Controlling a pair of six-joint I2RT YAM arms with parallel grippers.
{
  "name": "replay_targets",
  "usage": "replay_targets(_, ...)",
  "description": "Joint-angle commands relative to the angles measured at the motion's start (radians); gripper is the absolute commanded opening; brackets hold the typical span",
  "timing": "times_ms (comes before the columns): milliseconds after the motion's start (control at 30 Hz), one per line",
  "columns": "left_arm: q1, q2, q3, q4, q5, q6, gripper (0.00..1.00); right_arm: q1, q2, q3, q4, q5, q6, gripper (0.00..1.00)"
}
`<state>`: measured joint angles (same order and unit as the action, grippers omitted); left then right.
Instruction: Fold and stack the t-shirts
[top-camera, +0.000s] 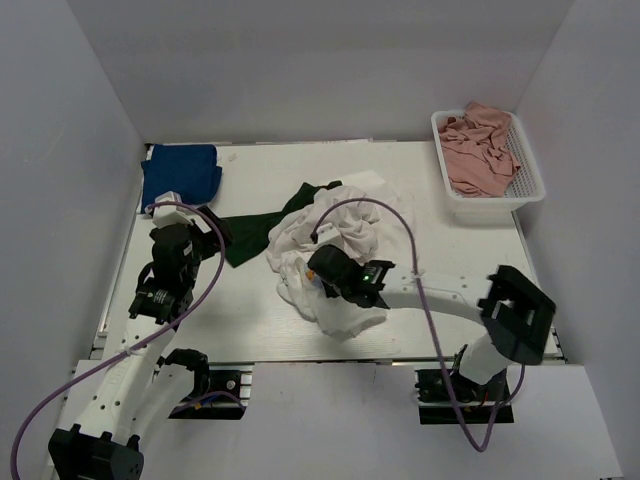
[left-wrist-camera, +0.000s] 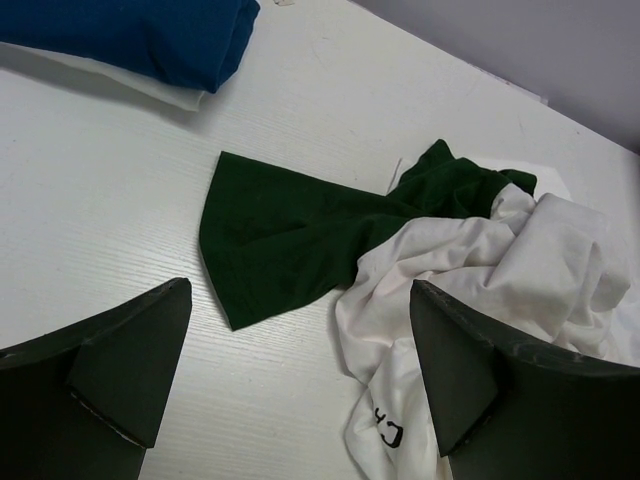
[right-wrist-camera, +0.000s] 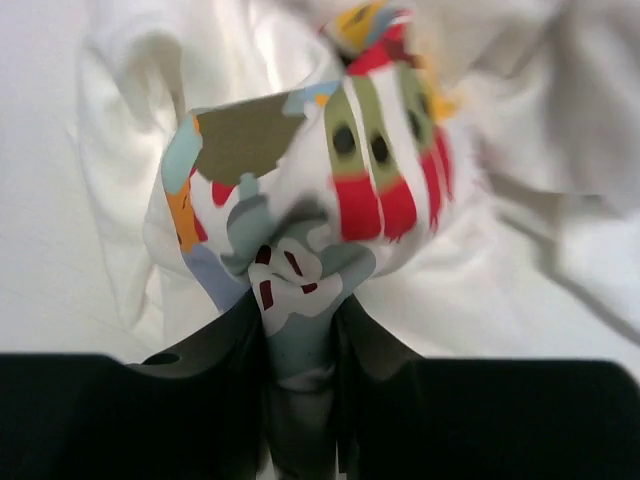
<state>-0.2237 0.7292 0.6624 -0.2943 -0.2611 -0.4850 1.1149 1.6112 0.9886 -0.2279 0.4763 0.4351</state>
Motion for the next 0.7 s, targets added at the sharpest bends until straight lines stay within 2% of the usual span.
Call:
replay_targets(0,0.006,-0.013,0.005,-0.026,-0.021,-0.012,1.00,-0.021,-0.219,0.035,0.013,0.146,0.011,0.00)
replay_targets(167,0.006,-0.013,0.005,-0.026,-0.033,-0.012,1.00,-0.081,-0.434,0.080,0.172,0.292,-0.142,0.00)
replay_targets(200,0.006,-0.013,0.005,-0.026,-0.043,-0.012,1.00,-0.130,-0.462,0.116,0.202,0.304,-0.169,0.00)
replay_targets(333,0.006,-0.004,0.005,-0.026,-0.043,-0.012,1.00,-0.246,-0.449,0.254,0.288,0.366,-0.378,0.00)
replay_targets(433,0.006,0.019,0.005,-0.026,-0.052,-0.012,1.00,-0.400,-0.372,0.405,0.340,0.354,-0.482,0.00)
replay_targets(467,0.006,0.019,0.014,-0.026,-0.061,-0.012,1.00,-0.426,-0.322,0.535,0.341,0.345,-0.542,0.00)
replay_targets(500,0.006,0.030,0.014,-0.035,-0.072,-0.012,1.00,-0.504,-0.262,0.635,0.334,0.328,-0.576,0.00)
replay_targets(533,0.006,0.044,0.014,-0.035,-0.072,-0.012,1.00,-0.529,-0.231,0.636,0.334,0.323,-0.576,0.00)
replay_targets(567,0.006,0.044,0.014,-0.035,-0.082,-0.012,1.00,-0.556,-0.153,0.833,0.297,0.324,-0.620,0.00)
replay_targets(600,0.006,0.056,0.023,-0.035,-0.082,-0.012,1.00,-0.579,-0.113,0.908,0.282,0.326,-0.630,0.00)
replay_targets(633,0.006,0.056,0.023,-0.035,-0.093,-0.012,1.00,-0.663,0.014,1.056,0.269,0.323,-0.662,0.00)
replay_targets(667,0.006,0.068,0.023,-0.035,-0.104,-0.003,1.00,-0.687,0.054,1.196,0.231,0.318,-0.686,0.00)
